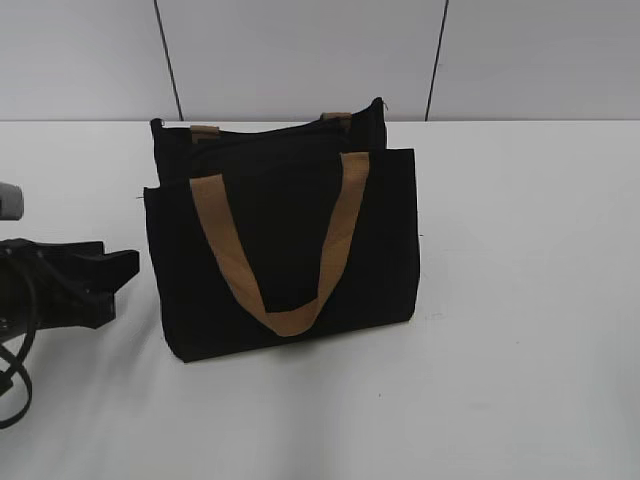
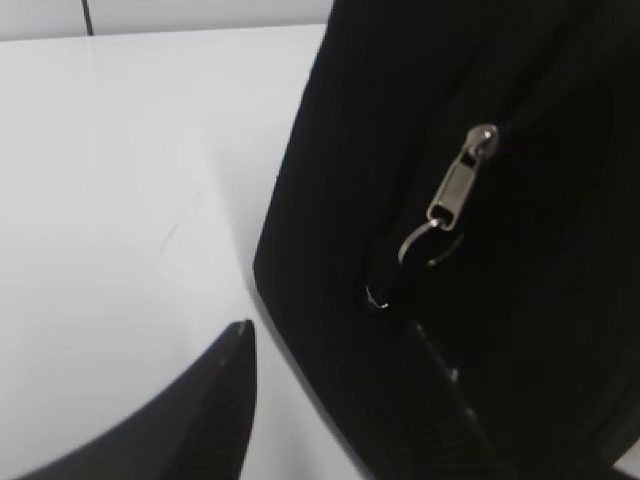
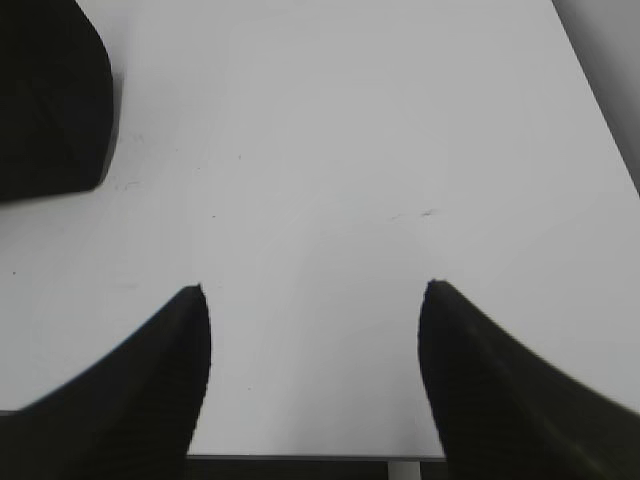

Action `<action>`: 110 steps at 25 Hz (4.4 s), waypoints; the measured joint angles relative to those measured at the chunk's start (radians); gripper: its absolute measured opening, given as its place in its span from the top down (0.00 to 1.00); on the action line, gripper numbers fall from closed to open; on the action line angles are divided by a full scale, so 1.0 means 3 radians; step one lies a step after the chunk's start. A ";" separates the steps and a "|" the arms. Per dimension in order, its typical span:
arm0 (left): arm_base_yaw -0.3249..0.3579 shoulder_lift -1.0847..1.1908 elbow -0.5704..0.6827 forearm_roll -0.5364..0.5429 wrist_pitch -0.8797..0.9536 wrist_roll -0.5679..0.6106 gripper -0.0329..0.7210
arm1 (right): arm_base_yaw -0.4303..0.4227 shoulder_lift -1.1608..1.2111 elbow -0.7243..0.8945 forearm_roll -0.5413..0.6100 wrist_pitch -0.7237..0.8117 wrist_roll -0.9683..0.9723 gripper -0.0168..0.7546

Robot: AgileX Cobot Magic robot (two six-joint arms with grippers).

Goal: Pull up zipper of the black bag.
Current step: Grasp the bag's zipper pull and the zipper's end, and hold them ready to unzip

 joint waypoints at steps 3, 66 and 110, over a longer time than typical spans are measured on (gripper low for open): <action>0.0000 0.0218 -0.0003 0.0119 -0.0191 -0.0005 0.48 | 0.0000 0.0000 0.0000 0.0000 0.0000 0.0000 0.32; 0.0227 -0.0691 -0.0643 0.0875 0.0331 -0.0018 0.95 | 0.0000 0.0000 0.0000 0.0000 0.0000 0.0000 0.32; 0.0138 -0.0819 -0.0752 0.1010 0.0425 -0.0891 0.96 | 0.1584 0.4614 -0.1582 0.3666 -0.1345 -0.4160 0.39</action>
